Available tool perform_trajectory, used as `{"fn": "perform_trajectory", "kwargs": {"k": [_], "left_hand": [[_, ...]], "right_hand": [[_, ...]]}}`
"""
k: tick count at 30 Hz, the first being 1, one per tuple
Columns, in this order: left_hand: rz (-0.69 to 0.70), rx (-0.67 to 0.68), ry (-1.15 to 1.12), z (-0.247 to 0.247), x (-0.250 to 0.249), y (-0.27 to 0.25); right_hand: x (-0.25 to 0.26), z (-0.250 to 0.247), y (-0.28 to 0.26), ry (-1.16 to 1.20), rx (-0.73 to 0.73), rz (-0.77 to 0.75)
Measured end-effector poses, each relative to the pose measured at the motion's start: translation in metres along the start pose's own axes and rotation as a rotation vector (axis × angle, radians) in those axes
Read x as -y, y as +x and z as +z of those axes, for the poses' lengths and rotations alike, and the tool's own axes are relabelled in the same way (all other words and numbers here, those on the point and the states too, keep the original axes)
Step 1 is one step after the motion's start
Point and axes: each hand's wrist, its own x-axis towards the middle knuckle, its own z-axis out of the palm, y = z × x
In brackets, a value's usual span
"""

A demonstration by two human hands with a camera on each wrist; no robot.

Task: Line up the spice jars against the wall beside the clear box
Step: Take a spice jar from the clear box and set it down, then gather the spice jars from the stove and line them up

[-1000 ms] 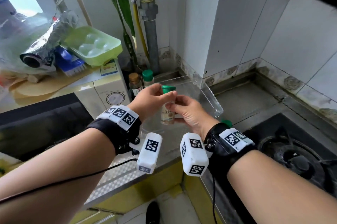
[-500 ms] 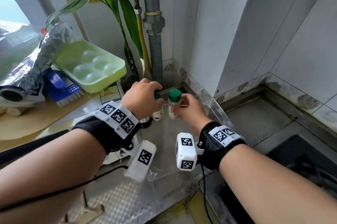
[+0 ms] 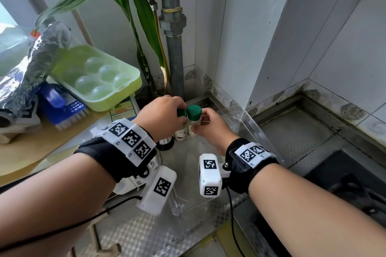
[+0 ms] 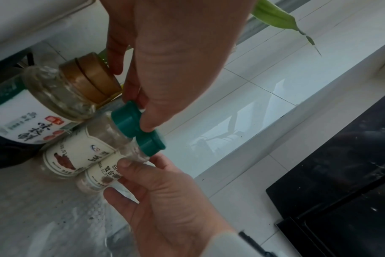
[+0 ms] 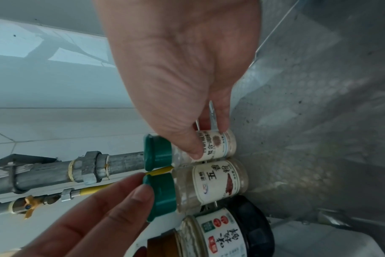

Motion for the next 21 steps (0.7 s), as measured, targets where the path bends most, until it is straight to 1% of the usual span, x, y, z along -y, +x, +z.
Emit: {"fn": "perform_trajectory", "kwargs": {"k": [4, 6, 10, 12, 16, 21], "left_hand": [[-0.016, 0.022, 0.006, -0.002, -0.002, -0.002], [-0.022, 0.002, 0.013, -0.002, -0.005, -0.006], [0.09, -0.101, 0.015, -0.002, -0.028, -0.018], [0.151, -0.115, -0.041, 0.0, -0.045, -0.022], [0.25, -0.111, -0.168, 0.012, -0.078, -0.023], [0.293, -0.009, -0.289, 0.037, -0.112, -0.027]], "right_hand": [[0.001, -0.002, -0.004, 0.006, 0.016, -0.006], [0.003, -0.006, -0.007, 0.007, 0.008, -0.002], [0.014, -0.03, -0.02, 0.055, -0.001, 0.019], [0.021, -0.045, -0.028, 0.067, -0.059, 0.02], [0.027, -0.085, -0.051, 0.07, -0.226, 0.023], [0.014, -0.147, -0.081, -0.06, -0.402, 0.064]]}}
